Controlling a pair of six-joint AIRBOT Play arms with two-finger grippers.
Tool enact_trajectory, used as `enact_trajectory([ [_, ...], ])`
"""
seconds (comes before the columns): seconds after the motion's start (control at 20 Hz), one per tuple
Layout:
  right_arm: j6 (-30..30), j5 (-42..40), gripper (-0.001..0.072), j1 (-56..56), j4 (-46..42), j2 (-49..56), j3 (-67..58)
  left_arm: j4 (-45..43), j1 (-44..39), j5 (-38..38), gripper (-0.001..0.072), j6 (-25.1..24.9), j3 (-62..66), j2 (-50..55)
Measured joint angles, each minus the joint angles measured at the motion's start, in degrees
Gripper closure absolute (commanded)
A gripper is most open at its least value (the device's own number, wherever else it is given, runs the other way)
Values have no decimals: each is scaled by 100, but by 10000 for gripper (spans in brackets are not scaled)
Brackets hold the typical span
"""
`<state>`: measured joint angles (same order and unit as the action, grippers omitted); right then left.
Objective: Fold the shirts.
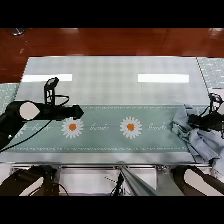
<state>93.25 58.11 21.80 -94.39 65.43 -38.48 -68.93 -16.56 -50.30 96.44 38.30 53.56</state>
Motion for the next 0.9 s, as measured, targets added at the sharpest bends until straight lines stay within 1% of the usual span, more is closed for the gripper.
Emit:
enact_trajectory([
  [0.1, -243, 103, 689, 15, 295, 20, -236, 22, 44, 28, 3, -48, 17, -4],
  [0.2, -461, 216, 689, 20, 570, -127, -739, 28, 216, 15, 3, -188, 157, -11],
  [0.3, -614, 291, 689, 13, 1025, -380, -1473, -11, 498, -28, 3, -382, 402, -11],
  [0.4, -750, 282, 689, -50, 1694, -651, -2249, -39, 817, -107, 4, -509, 704, -28],
  [0.55, -905, 310, 689, -435, 2400, -1027, -3447, 90, 1069, -238, 3, -732, 1005, -181],
  [0.7, -994, 348, 690, -1174, 2693, -1316, -4701, 181, 1049, -396, 4, -1012, 1119, -470],
  [0.9, -1082, 352, 690, -2127, 2677, -1440, -6096, 236, 922, -684, 3, -1126, 1165, -850],
])
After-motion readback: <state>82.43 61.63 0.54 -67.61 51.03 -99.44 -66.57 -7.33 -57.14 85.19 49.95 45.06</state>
